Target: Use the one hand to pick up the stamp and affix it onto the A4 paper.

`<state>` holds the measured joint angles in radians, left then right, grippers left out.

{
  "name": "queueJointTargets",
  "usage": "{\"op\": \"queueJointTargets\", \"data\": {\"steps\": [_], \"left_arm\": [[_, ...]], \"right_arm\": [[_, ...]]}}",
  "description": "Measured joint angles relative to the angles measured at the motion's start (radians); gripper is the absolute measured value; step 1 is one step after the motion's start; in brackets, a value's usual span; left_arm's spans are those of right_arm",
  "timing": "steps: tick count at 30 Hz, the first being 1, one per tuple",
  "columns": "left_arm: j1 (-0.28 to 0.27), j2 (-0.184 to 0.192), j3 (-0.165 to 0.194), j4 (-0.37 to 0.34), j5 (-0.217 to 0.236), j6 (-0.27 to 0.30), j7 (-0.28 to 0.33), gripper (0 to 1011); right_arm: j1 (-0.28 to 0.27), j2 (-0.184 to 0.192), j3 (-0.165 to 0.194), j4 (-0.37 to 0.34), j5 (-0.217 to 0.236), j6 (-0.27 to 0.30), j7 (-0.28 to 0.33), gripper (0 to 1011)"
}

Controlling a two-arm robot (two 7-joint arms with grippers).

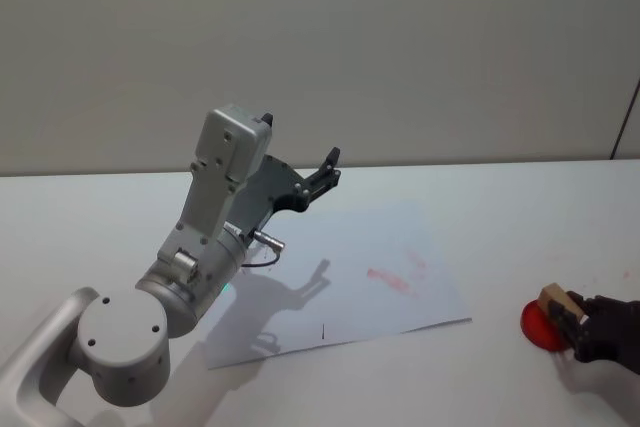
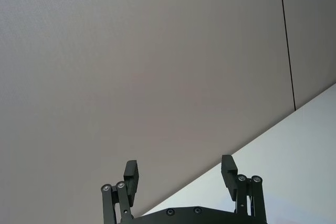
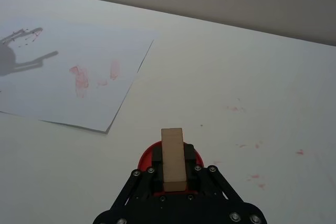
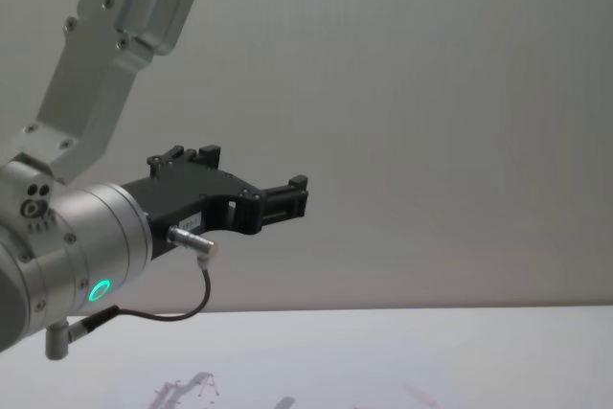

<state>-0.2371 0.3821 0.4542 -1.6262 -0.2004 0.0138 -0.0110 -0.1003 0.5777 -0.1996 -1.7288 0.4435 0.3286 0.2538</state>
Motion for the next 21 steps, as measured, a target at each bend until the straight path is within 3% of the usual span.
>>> {"op": "queueJointTargets", "data": {"steps": [4, 12, 21], "left_arm": [[0.000, 0.000, 0.000, 0.000, 0.000, 0.000, 0.000, 1001], [0.000, 0.000, 0.000, 0.000, 0.000, 0.000, 0.000, 1001], [0.000, 0.000, 0.000, 0.000, 0.000, 0.000, 0.000, 1001]], "right_arm": [[0.011, -0.006, -0.004, 0.011, -0.012, 0.005, 0.011, 276], [0.026, -0.014, -0.010, 0.027, -0.028, 0.010, 0.025, 563], [0.034, -0.018, -0.013, 0.035, -0.036, 0.012, 0.033, 816]]}}
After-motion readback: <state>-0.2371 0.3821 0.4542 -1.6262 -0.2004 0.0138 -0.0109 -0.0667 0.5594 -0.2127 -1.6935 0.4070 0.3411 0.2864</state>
